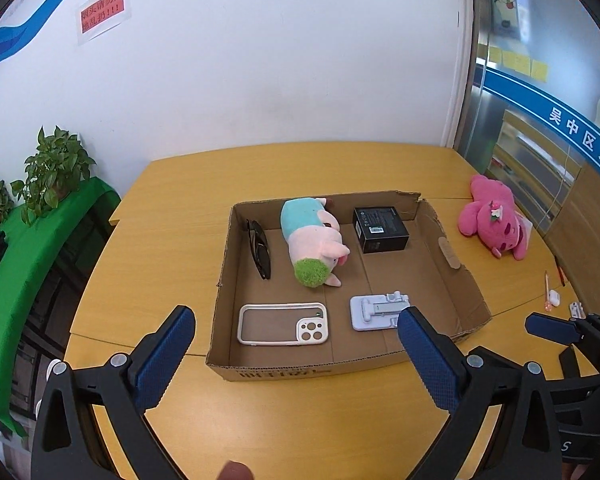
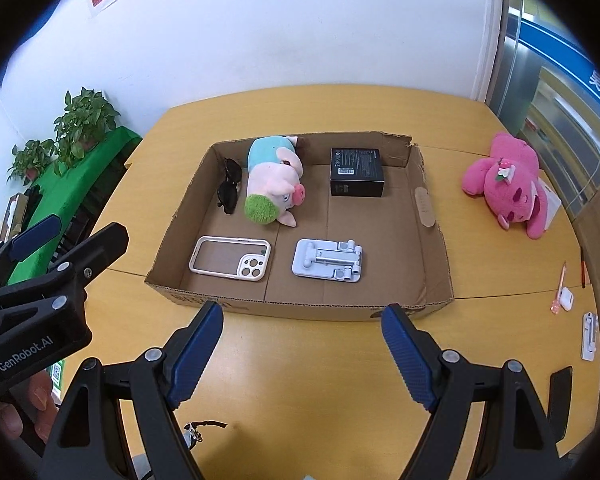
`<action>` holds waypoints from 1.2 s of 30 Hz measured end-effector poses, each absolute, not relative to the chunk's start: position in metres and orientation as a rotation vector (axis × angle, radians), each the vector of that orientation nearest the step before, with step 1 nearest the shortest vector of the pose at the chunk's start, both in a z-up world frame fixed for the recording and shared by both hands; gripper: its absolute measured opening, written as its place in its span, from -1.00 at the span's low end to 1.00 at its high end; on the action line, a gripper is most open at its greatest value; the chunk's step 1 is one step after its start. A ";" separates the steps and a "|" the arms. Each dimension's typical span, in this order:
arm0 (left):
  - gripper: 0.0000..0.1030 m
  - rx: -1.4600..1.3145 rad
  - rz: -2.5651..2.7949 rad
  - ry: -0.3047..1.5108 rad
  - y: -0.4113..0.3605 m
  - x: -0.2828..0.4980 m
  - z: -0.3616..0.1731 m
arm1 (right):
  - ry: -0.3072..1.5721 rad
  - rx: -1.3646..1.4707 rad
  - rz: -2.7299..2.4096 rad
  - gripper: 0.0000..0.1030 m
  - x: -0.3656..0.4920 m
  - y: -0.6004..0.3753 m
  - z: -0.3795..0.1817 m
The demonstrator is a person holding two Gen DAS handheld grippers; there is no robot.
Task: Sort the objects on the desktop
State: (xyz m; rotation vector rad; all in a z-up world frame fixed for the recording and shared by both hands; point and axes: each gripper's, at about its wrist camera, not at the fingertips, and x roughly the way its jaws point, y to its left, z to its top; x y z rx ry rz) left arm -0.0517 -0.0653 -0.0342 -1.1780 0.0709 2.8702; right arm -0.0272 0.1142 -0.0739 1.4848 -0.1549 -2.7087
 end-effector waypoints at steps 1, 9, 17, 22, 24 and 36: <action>0.99 -1.176 2.867 0.070 -0.064 -0.048 -0.033 | -0.151 1.483 -2.713 0.58 -0.024 0.114 -0.072; 0.99 -1.177 2.812 0.049 -0.060 -0.027 -0.027 | -0.135 1.455 -2.761 0.58 0.001 0.113 -0.055; 0.99 -1.158 2.789 0.048 -0.064 -0.007 -0.022 | -0.106 1.438 -2.808 0.58 0.023 0.107 -0.047; 0.99 -1.173 2.753 -0.057 -0.075 0.002 -0.020 | -0.099 1.428 -2.842 0.58 0.029 0.106 -0.042; 0.99 -1.177 2.770 -0.054 -0.080 0.004 -0.021 | -0.082 1.428 -2.836 0.58 0.029 0.102 -0.042; 0.99 -1.187 2.796 -0.034 -0.099 0.006 -0.023 | -0.030 1.420 -2.810 0.58 0.026 0.080 -0.043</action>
